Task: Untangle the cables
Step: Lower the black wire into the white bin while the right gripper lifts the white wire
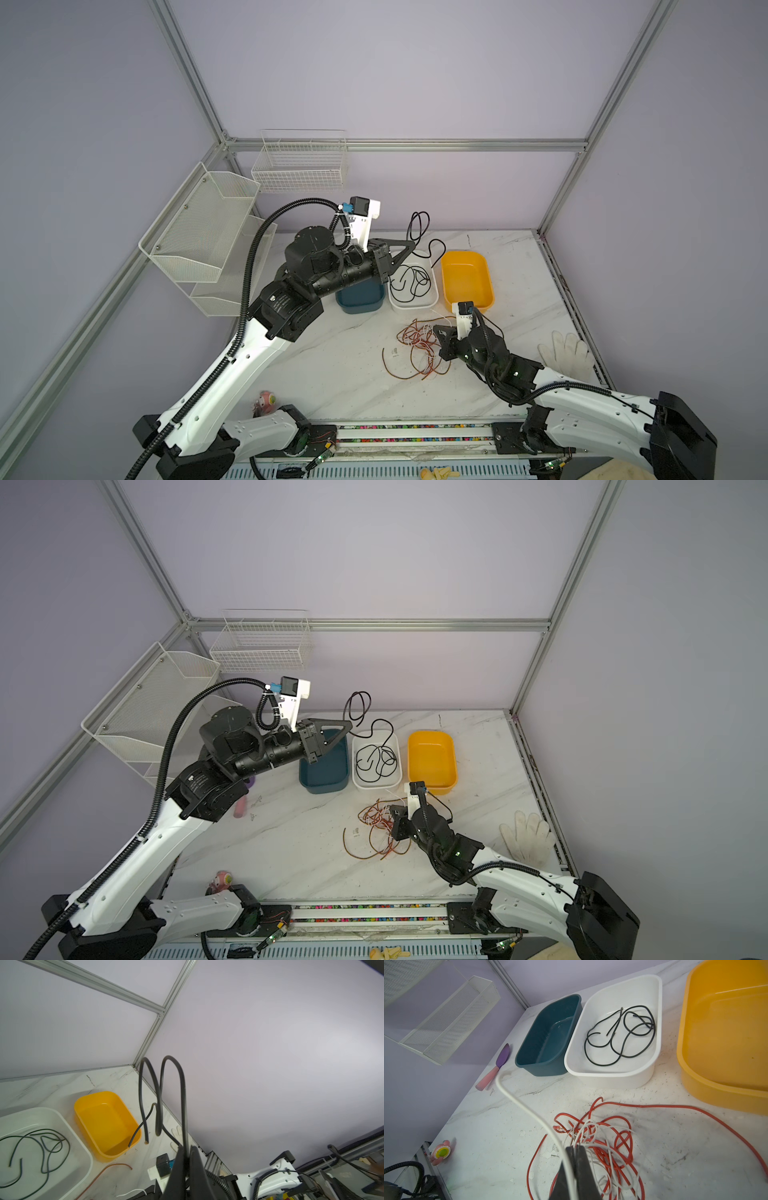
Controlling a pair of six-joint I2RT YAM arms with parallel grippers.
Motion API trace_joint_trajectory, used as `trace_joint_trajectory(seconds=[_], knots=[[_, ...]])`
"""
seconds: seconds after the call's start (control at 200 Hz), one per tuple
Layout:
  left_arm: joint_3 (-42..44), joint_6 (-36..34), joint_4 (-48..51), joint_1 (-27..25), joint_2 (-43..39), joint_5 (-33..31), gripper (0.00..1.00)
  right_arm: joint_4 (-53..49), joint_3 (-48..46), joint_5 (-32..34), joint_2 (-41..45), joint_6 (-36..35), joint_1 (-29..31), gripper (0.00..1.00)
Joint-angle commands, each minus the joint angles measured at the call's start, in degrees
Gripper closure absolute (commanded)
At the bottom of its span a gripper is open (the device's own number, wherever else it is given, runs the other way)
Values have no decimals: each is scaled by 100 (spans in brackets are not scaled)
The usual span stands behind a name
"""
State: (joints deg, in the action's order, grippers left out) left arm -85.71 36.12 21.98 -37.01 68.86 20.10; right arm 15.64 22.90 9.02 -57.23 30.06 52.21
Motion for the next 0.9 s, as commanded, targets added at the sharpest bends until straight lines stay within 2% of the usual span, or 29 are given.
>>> trace_joint_trajectory(seconds=[0.0, 0.295, 0.555, 0.895], knots=[[320, -432, 127, 94, 228, -303, 100, 27, -140, 83, -7, 224, 38, 99], [517, -982, 122, 159, 1163, -858, 100, -73, -352, 153, 260, 342, 39, 99], [417, -1214, 80, 168, 2342, -1107, 100, -237, -424, 228, 495, 360, 40, 99], [152, -1379, 175, 310, 3413, -943, 100, -322, -415, 272, 564, 351, 36, 99]])
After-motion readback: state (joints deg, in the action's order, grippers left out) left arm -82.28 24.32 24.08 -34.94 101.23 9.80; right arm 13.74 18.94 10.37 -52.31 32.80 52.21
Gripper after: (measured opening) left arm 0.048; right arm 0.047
